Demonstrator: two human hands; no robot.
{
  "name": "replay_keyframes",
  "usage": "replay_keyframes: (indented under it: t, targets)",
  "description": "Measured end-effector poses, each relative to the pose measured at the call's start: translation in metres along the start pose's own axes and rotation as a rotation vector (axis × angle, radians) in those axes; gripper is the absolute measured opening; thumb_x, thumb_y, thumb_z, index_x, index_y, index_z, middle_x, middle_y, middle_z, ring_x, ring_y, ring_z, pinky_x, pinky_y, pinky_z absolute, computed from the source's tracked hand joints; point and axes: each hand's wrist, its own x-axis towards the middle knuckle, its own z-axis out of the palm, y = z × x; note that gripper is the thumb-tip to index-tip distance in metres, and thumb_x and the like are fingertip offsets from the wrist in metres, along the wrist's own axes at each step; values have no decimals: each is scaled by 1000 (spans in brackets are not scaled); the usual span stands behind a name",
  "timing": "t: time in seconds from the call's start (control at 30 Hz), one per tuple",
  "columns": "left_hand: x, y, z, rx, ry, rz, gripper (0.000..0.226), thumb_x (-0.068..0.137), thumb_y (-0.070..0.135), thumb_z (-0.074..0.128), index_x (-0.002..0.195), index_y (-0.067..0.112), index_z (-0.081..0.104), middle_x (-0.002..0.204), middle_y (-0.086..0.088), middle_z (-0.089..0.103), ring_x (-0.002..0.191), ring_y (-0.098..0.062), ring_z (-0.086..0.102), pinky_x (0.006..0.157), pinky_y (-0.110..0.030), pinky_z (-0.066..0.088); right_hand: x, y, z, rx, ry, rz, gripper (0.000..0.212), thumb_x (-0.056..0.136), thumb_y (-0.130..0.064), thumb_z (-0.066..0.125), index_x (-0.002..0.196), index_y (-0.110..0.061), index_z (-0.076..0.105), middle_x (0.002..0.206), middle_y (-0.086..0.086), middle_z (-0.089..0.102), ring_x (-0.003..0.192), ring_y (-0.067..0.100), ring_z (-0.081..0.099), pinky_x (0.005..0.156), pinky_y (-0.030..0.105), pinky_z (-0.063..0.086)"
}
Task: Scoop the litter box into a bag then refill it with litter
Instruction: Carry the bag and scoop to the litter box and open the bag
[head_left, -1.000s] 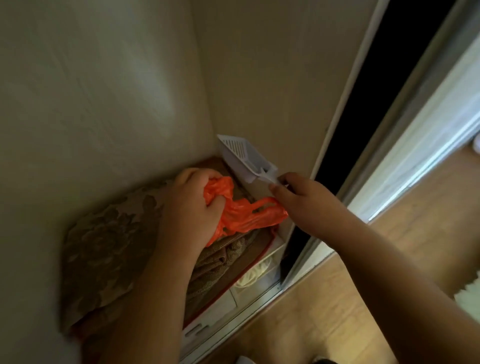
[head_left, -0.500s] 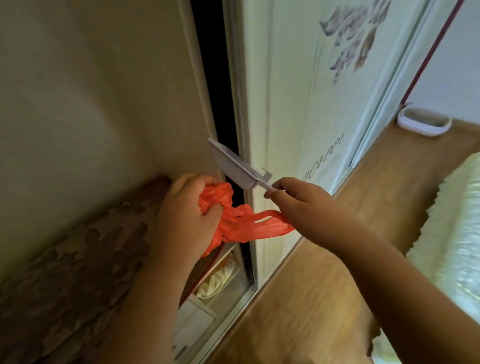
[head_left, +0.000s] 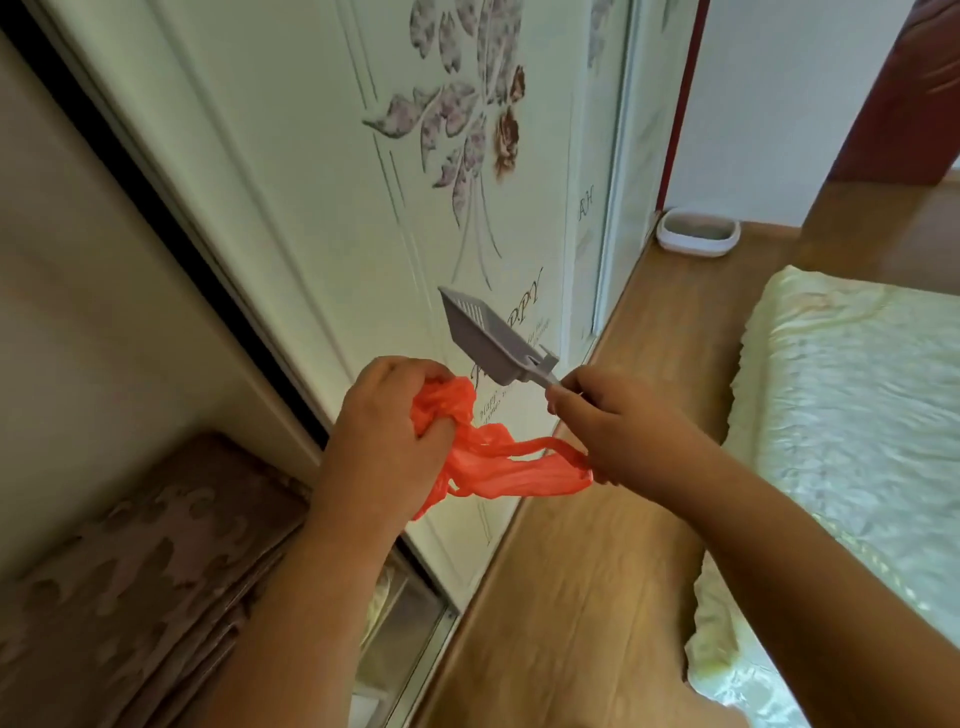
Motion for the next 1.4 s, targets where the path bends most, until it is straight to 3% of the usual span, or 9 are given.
replay_keyframes:
  t: [0.1,0.2,0.37,0.5,0.6,0.87,0.97,1.17,1.4]
  targets:
    - [9,17,16,14,-34,35,32,87,14,71,113,32,67,115,16,55,102,-5,55,82,-2,36,-8,19,-21,33,43,28,33,102,-48,44,96,-22,63,74,2,67,62,21,67,64,44,60]
    - [12,33,33,1,-75,64,33,87,15,71,113,34,66,115,18,53,102,-5,56,82,-5,37,-13,39,-35,80,73,61,31,102,-45,45,94,-20,62,73,3,65,60,23,65,60,42,58]
    - [23,48,62,-14,-147,138,33,88,17,70,115,36,64,114,20,52,104,-7,57,84,-14,43,-20,68,-51,176,137,128,24,104,-39,46,89,-23,54,72,3,65,51,13,62,49,25,46]
    - [39,49,89,-6,-207,166,33,91,21,71,119,36,62,116,19,50,104,-6,56,83,-13,41,-16,92,-56,82,224,160,20,104,-42,43,94,-27,50,73,-5,59,58,10,54,55,29,43]
    - [55,47,110,-14,-254,187,32,92,24,70,121,35,62,116,20,49,104,-5,55,81,-9,38,-11,108,-60,76,293,210,25,104,-42,44,84,-28,49,71,-5,57,61,11,52,59,33,42]
    - [116,33,156,-81,-372,266,32,92,19,69,121,29,65,117,14,53,105,-6,54,75,-4,34,18,126,-59,-31,360,407,27,101,-45,49,94,-20,59,79,0,63,70,15,58,59,30,42]
    - [143,24,164,-95,-410,288,32,92,20,68,123,28,64,119,11,56,106,-8,55,76,-6,35,36,119,-59,-16,396,443,24,101,-44,49,89,-24,57,73,-5,59,62,8,51,55,24,35]
    - [187,8,179,-113,-468,331,34,92,21,67,125,30,62,121,11,54,109,-12,56,86,-23,45,72,107,-50,-27,455,493,26,101,-43,49,87,-22,56,71,-5,56,61,9,48,55,26,32]
    - [217,7,201,-122,-522,373,32,93,25,66,124,30,62,119,14,52,108,-10,56,84,-22,45,92,113,-55,-29,498,545,25,100,-44,52,88,-22,57,70,-4,57,60,10,50,54,25,33]
